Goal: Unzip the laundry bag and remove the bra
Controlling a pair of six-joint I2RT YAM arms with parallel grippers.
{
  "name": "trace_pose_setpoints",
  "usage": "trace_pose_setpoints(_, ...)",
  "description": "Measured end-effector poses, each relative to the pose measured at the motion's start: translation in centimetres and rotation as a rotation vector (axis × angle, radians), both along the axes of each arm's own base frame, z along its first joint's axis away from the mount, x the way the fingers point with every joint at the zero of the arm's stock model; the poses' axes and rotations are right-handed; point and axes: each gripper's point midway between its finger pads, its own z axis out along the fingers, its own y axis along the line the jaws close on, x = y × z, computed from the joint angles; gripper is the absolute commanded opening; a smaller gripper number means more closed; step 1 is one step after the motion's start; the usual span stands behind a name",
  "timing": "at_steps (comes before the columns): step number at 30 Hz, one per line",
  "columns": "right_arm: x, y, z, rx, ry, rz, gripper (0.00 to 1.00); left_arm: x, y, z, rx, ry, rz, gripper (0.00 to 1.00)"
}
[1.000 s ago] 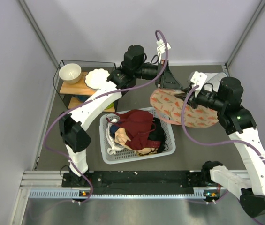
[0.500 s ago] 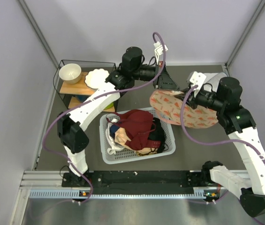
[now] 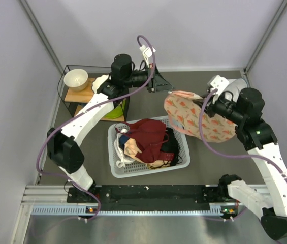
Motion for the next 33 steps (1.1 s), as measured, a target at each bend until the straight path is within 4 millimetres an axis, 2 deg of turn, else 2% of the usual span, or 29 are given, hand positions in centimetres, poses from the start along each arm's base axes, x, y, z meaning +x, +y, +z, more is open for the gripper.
trace_pose_setpoints(8,-1.5,-1.7,2.4,0.12,-0.061,-0.083,0.0,0.4,0.5,0.9,-0.037,-0.002,0.032,0.0)
trace_pose_setpoints(13,-2.2,-2.7,3.7,0.203,-0.1,-0.138,0.0,0.2,0.1,2.7,-0.115,0.028,-0.008,0.0)
trace_pose_setpoints(15,-2.0,-2.7,4.5,0.277,-0.105,-0.149,0.0,1.0,-0.2,3.4,-0.146,0.044,-0.029,0.0)
trace_pose_setpoints(17,-1.2,-2.6,5.0,0.352,-0.112,-0.162,0.0,2.6,-0.2,4.0,-0.164,0.054,-0.027,0.0)
trace_pose_setpoints(20,0.9,-2.7,4.8,0.458,-0.117,-0.203,0.0,5.1,-0.2,5.2,-0.174,0.049,-0.005,0.0)
trace_pose_setpoints(25,4.6,-3.2,4.4,0.537,-0.145,-0.268,0.0,7.1,-0.4,6.4,-0.181,0.016,0.054,0.0)
trace_pose_setpoints(29,7.0,-3.9,4.4,0.564,-0.198,-0.327,0.0,8.9,-0.9,5.7,-0.173,-0.036,0.135,0.0)
trace_pose_setpoints(32,8.6,-4.6,2.6,0.558,-0.196,-0.373,0.0,9.8,-2.0,4.8,-0.162,-0.083,0.172,0.0)
trace_pose_setpoints(33,9.0,-5.0,1.8,0.554,-0.191,-0.39,0.06,10.0,-2.5,4.3,-0.157,-0.097,0.176,0.0)
